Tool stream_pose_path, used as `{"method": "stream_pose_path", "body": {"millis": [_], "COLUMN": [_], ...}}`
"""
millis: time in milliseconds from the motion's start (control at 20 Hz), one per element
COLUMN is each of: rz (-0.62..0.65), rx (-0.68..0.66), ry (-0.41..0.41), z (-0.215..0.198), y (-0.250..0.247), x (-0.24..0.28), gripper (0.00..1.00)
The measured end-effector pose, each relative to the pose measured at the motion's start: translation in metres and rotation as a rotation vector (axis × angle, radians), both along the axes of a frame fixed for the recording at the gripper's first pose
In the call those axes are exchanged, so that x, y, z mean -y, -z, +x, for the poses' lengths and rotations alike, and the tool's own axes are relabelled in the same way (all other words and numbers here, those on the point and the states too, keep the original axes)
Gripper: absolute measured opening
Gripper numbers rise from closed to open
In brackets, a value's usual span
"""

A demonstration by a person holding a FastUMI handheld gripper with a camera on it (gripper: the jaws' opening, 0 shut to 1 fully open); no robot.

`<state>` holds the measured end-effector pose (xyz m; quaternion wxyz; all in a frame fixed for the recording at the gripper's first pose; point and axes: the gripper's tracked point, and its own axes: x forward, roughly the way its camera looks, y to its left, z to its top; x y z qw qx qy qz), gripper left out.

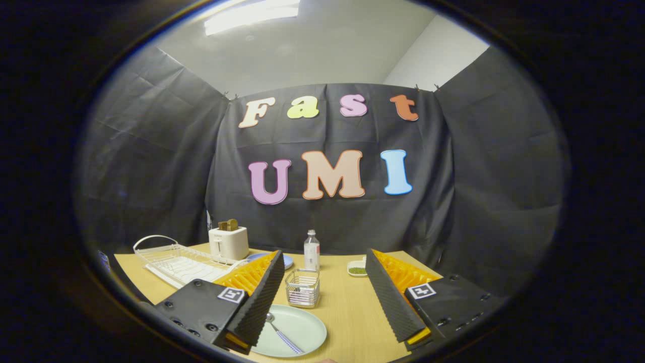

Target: Take the plate from the dish rack, then take the spoon from the basket and place it into the plate.

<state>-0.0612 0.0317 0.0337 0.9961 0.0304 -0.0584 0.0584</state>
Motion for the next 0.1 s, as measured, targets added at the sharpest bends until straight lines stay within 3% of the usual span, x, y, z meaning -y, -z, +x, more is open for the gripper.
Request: {"method": "stream_pose_path", "body": {"millis": [100], "rz": [0.005], "rx": [-0.001], "ry": [-0.005], "z": [-0.0006], "y": [-0.0002], "x": [-0.0010], "gripper": [1.00]}}
